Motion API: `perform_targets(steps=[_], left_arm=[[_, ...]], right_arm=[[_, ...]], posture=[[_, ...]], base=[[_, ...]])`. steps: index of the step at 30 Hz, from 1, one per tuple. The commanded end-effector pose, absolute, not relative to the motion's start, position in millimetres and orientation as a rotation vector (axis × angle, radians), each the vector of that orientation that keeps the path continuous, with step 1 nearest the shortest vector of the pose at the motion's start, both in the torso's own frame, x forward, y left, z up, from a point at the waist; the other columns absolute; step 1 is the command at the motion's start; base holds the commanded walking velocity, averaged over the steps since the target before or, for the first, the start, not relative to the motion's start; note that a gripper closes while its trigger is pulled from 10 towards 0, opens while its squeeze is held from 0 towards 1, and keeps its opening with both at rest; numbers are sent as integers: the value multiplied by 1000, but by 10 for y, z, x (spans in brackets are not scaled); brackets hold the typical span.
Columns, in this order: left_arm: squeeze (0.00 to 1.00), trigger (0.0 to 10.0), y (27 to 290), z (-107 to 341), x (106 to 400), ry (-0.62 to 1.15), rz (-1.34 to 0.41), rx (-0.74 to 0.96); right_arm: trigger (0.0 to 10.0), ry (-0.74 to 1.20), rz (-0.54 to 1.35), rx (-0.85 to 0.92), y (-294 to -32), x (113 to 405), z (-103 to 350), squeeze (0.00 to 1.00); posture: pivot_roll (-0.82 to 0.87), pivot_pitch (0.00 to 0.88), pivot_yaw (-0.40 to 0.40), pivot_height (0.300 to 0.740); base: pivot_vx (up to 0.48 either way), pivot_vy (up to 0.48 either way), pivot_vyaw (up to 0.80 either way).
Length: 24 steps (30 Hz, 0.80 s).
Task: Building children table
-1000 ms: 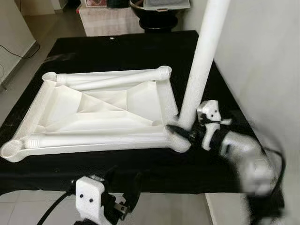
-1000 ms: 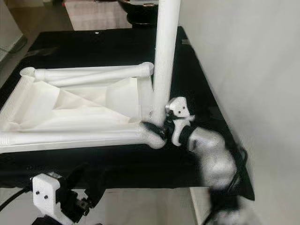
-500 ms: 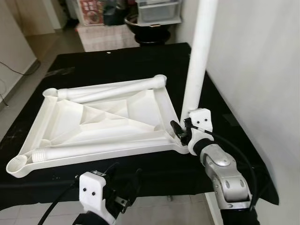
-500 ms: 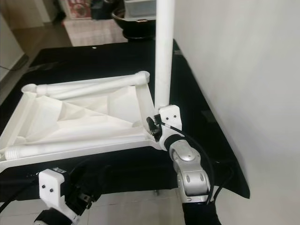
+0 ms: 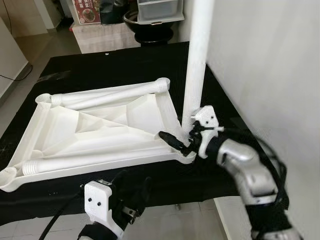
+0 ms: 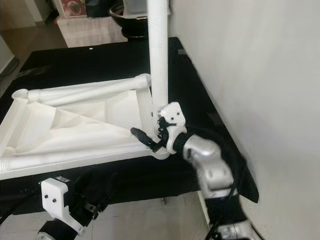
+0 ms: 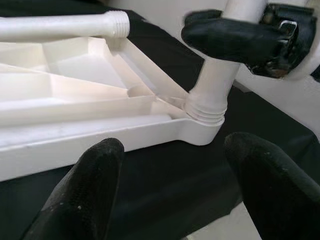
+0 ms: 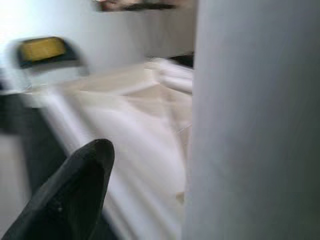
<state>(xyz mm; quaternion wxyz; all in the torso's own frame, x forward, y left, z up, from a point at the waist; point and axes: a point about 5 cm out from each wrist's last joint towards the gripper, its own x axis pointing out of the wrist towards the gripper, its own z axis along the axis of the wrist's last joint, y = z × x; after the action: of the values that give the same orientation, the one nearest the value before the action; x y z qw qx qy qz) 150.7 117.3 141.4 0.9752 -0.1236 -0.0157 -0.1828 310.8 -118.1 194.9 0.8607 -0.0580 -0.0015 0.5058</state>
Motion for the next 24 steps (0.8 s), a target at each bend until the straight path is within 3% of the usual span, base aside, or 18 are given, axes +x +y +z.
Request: perform_targets(steps=[1, 9, 10, 18, 24], left_arm=[[0, 10000, 1176, 1436, 1486, -37, -376, -244], [0, 10000, 1166, 1490, 1429, -41, -384, -224], [0, 10000, 1163, 1509, 1416, -43, -385, -218], [0, 10000, 1169, 1525, 1384, -39, -384, -216], [0, 10000, 1158, 1506, 1423, -40, -385, -226]], right_arm=[[10000, 2, 1190, -105, -1055, 3057, 1911, 0], [10000, 6, 1367, -87, -1014, 3211, 2026, 0], [0, -1, 1393, -85, -994, 3269, 2063, 0], [0, -16, 1454, -62, -1006, 3356, 2166, 0], [0, -49, 1326, -86, -1057, 3387, 2116, 0]], posture=[[58, 129, 33, 740], [100, 169, 29, 740], [109, 178, 31, 740], [107, 185, 29, 740], [81, 166, 21, 740]], base=[[0, 0, 0], [0, 0, 0], [0, 0, 0], [0, 0, 0], [0, 0, 0]])
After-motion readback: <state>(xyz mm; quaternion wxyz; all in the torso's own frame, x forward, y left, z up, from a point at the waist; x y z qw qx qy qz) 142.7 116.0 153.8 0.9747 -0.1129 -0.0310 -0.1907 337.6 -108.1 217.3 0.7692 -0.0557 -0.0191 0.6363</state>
